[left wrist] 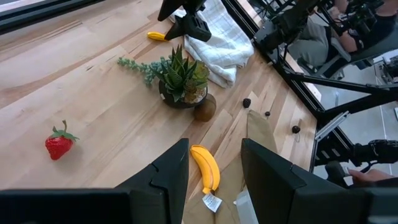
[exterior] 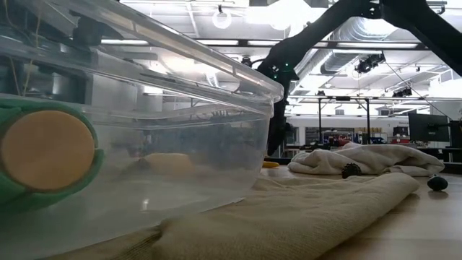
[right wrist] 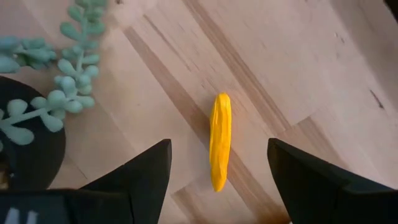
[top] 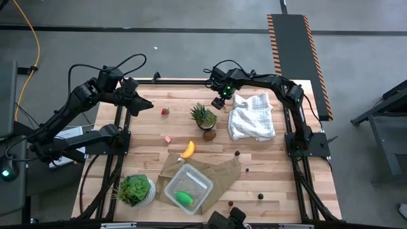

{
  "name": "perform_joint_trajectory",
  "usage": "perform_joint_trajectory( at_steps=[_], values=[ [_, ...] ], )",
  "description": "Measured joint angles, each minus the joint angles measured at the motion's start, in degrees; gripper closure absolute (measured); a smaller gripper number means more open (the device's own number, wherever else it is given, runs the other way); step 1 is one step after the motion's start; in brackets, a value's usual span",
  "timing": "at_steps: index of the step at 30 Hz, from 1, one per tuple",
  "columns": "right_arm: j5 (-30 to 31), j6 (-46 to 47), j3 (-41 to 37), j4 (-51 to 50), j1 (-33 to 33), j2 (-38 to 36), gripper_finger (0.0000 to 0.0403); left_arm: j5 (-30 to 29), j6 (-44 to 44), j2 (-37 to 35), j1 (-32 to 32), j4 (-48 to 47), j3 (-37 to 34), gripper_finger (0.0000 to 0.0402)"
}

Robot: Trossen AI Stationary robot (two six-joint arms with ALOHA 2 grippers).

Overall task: Pick and placing Produce into tupperware
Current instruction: Put the yellow corn into the container

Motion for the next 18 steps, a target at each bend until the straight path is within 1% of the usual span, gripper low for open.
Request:
perform_joint_trajectory(
  at_steps=[18],
  values=[
    [0.74, -0.13, -0.02, -0.70, 0.44, 2.46, 0.0147, 0.02, -0.02, 0.00, 0.02, -0.02, 0.00, 0.0268]
  ],
)
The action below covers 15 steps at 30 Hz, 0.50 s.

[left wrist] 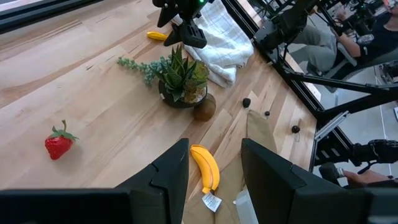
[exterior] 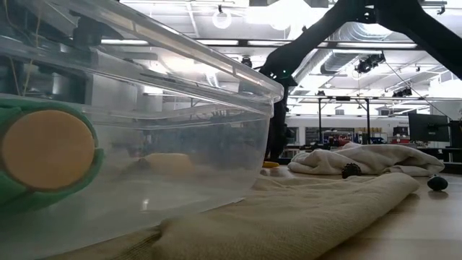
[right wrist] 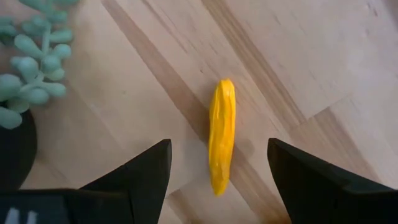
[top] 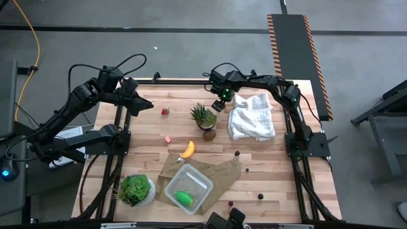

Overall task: Pick and placing Produce into tupperware
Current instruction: Put the yellow corn into the container

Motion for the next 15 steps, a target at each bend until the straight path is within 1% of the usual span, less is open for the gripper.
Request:
perform_joint_trajectory(
  at_steps=[6, 15],
  values=[
    [0.19, -0.20, 0.00, -0.02, 0.11, 0.02, 0.0149, 0.00, -0.02, 0.00, -0.02, -0.02, 0.00, 0.0268],
    [0.21, -0.88, 0.00, -0.35, 0.09, 0.02, 0.0185, -0.01, -0.02, 0.00, -0.02, -0.01, 0.00, 0.0268]
  ],
)
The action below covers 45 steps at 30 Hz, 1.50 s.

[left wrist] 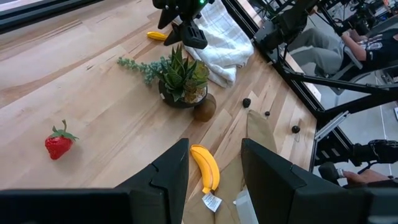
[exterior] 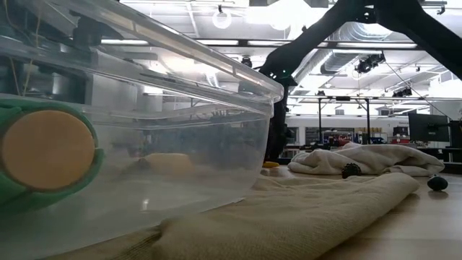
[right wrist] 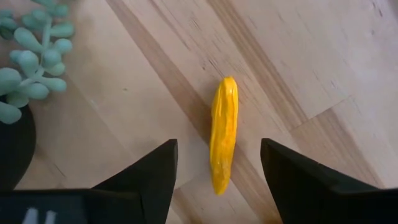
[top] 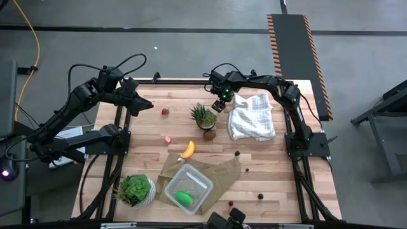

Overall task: Pick and placing Produce into tupperware
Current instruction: Put the yellow corn into the container

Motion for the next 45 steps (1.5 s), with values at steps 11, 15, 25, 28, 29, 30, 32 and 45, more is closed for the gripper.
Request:
perform_joint_trajectory(
  at_steps=[11, 15, 25, 28, 29, 30, 32, 45],
  values=[
    [-0.37, -0.39, 0.00, -0.23, -0.04, 0.00, 0.0191, 0.01, 0.00, 0.00, 0.01, 0.00, 0.00, 0.0268],
    [-0.41, -0.39, 0.00, -0.20, -0.04, 0.00, 0.0191, 0.01, 0.00, 0.00, 0.01, 0.01, 0.00, 0.0268],
    [-0.67, -0.39, 0.00, -0.37, -0.04, 0.36, 0.0191, 0.00, -0.02, 0.00, 0.02, 0.01, 0.00, 0.0268],
    [-0.67, -0.41, -0.04, -0.11, -0.02, 0.39, 0.0194, 0.01, -0.01, 0.00, 0.01, 0.00, 0.00, 0.0268],
    [-0.67, -0.40, -0.04, -0.05, -0.02, 0.39, 0.0195, 0.01, -0.02, 0.00, 0.00, -0.01, 0.00, 0.0268],
    [-0.67, -0.41, -0.04, -0.13, -0.02, 0.39, 0.0197, 0.01, -0.01, 0.00, 0.01, -0.01, 0.00, 0.0268],
    [-0.67, -0.41, -0.04, -0.07, 0.00, 0.39, 0.0201, 0.01, -0.02, 0.00, 0.02, -0.01, 0.00, 0.0268],
    [-0.66, -0.80, -0.04, -0.20, 0.00, 0.39, 0.0247, 0.01, -0.02, 0.00, 0.01, 0.01, 0.00, 0.0268]
  ],
)
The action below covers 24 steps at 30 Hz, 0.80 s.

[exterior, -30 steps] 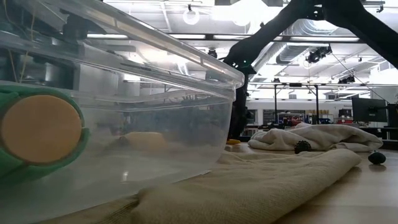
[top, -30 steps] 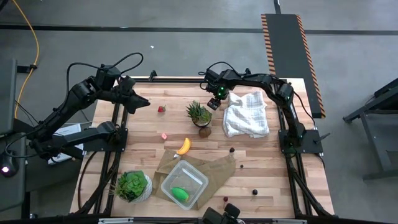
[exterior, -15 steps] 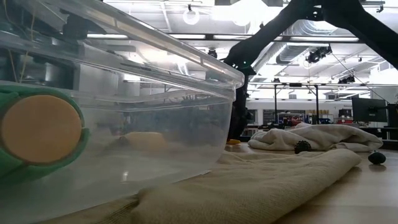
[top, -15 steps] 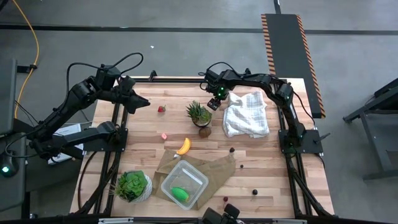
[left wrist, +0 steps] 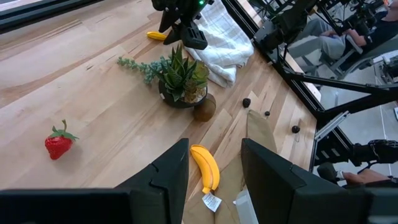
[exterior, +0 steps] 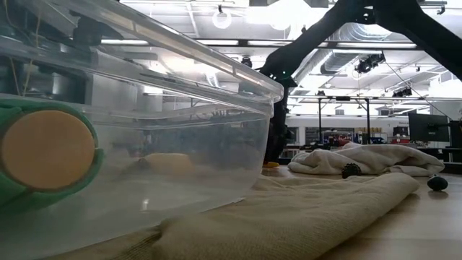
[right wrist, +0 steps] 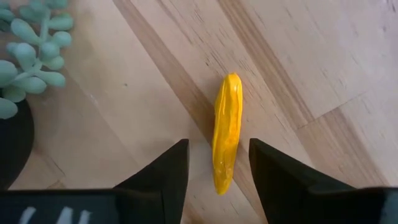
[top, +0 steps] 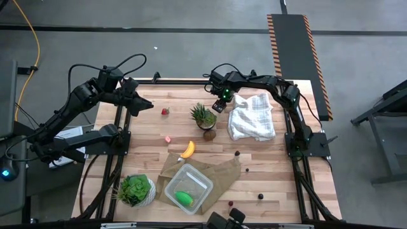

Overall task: Pick and placing Produce into tupperware
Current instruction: Put the yellow corn into the container

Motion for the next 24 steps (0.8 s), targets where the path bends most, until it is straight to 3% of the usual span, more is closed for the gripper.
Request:
perform_joint_trajectory(
  at_steps=[24],
  values=[
    [0.05, 1.49, 0.04, 0.38, -0.66, 0.37, 0.0261, 0.22, -0.02, -0.02, -0.01, -0.02, 0.00, 0.0268]
  ],
)
